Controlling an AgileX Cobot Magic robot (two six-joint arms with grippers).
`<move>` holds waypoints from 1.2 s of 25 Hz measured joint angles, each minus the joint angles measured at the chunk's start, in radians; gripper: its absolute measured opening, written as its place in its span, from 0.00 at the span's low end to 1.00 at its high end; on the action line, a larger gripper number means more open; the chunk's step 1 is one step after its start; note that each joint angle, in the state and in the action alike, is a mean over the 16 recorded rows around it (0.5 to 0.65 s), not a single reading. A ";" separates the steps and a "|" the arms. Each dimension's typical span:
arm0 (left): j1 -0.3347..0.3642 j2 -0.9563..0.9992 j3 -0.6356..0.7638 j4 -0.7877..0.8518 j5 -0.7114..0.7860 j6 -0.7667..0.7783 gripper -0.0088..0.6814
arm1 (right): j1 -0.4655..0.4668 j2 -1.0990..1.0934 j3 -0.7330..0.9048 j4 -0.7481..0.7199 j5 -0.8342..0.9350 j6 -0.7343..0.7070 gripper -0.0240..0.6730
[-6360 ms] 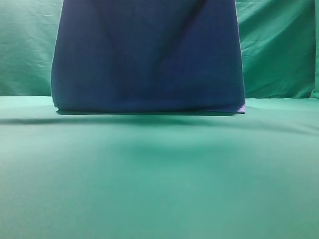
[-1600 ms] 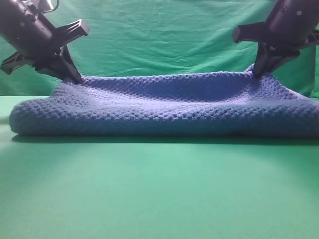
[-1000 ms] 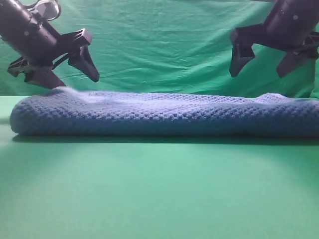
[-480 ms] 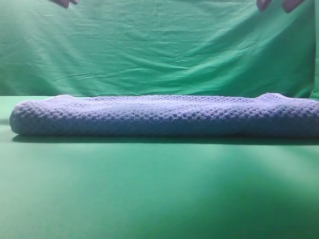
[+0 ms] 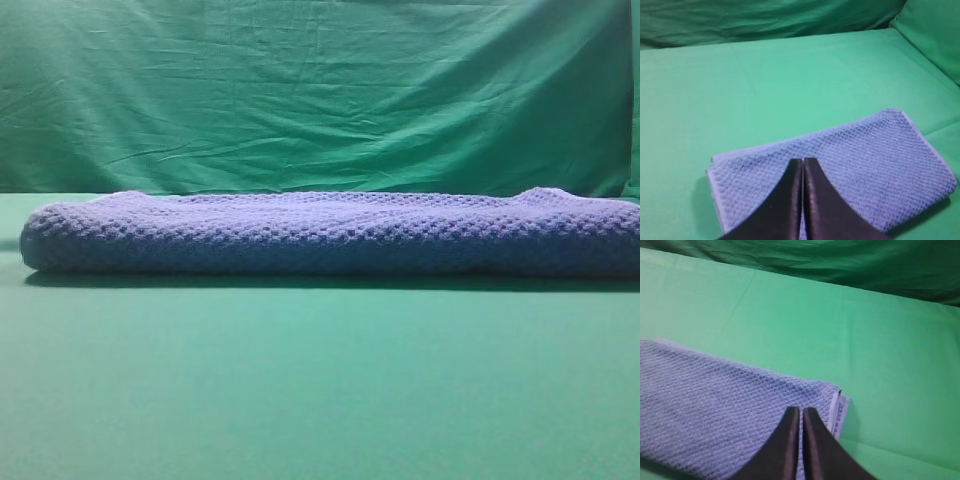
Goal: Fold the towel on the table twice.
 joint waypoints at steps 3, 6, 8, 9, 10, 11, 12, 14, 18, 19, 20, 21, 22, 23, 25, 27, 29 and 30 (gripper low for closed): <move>0.000 -0.091 0.012 0.124 0.060 -0.129 0.01 | 0.000 -0.086 0.004 0.000 0.062 0.012 0.03; 0.000 -0.195 0.044 0.207 0.106 -0.211 0.01 | 0.000 -0.172 0.019 0.000 0.109 0.025 0.03; 0.000 -0.271 0.075 0.240 0.129 -0.240 0.01 | 0.000 -0.231 0.036 0.000 0.131 0.032 0.03; 0.000 -0.311 0.094 0.250 0.138 -0.250 0.01 | 0.000 -0.259 0.047 0.000 0.139 0.035 0.03; 0.000 -0.353 0.115 0.258 0.146 -0.256 0.01 | 0.000 -0.288 0.059 0.000 0.144 0.036 0.03; 0.000 -0.395 0.137 0.264 0.152 -0.261 0.01 | 0.000 -0.317 0.073 0.001 0.148 0.037 0.03; 0.000 -0.438 0.161 0.268 0.157 -0.264 0.01 | 0.000 -0.346 0.088 0.001 0.150 0.037 0.03; 0.000 -0.527 0.214 0.273 0.162 -0.268 0.01 | 0.000 -0.406 0.123 0.002 0.148 0.034 0.03; 0.000 -0.706 0.329 0.276 0.163 -0.271 0.01 | 0.000 -0.525 0.204 0.014 0.130 0.010 0.03; 0.000 -0.749 0.356 0.276 0.163 -0.271 0.01 | 0.000 -0.554 0.225 0.020 0.125 -0.001 0.03; 0.000 -0.792 0.382 0.276 0.163 -0.272 0.01 | 0.000 -0.583 0.247 0.027 0.119 -0.013 0.03; 0.000 -0.833 0.407 0.276 0.164 -0.273 0.01 | 0.000 -0.611 0.268 0.036 0.114 -0.026 0.03; 0.000 -0.873 0.430 0.277 0.164 -0.275 0.01 | 0.000 -0.638 0.290 0.046 0.109 -0.040 0.03; 0.000 -0.910 0.451 0.279 0.165 -0.278 0.01 | 0.000 -0.665 0.311 0.057 0.104 -0.056 0.03; 0.000 -0.981 0.492 0.288 0.166 -0.288 0.01 | 0.000 -0.718 0.352 0.082 0.094 -0.086 0.03; 0.000 -1.042 0.528 0.303 0.167 -0.306 0.01 | 0.000 -0.768 0.392 0.108 0.084 -0.116 0.03; 0.000 -1.095 0.562 0.325 0.168 -0.327 0.01 | 0.000 -0.817 0.431 0.133 0.073 -0.145 0.03; 0.000 -1.118 0.578 0.336 0.167 -0.338 0.01 | 0.000 -0.840 0.451 0.145 0.067 -0.159 0.03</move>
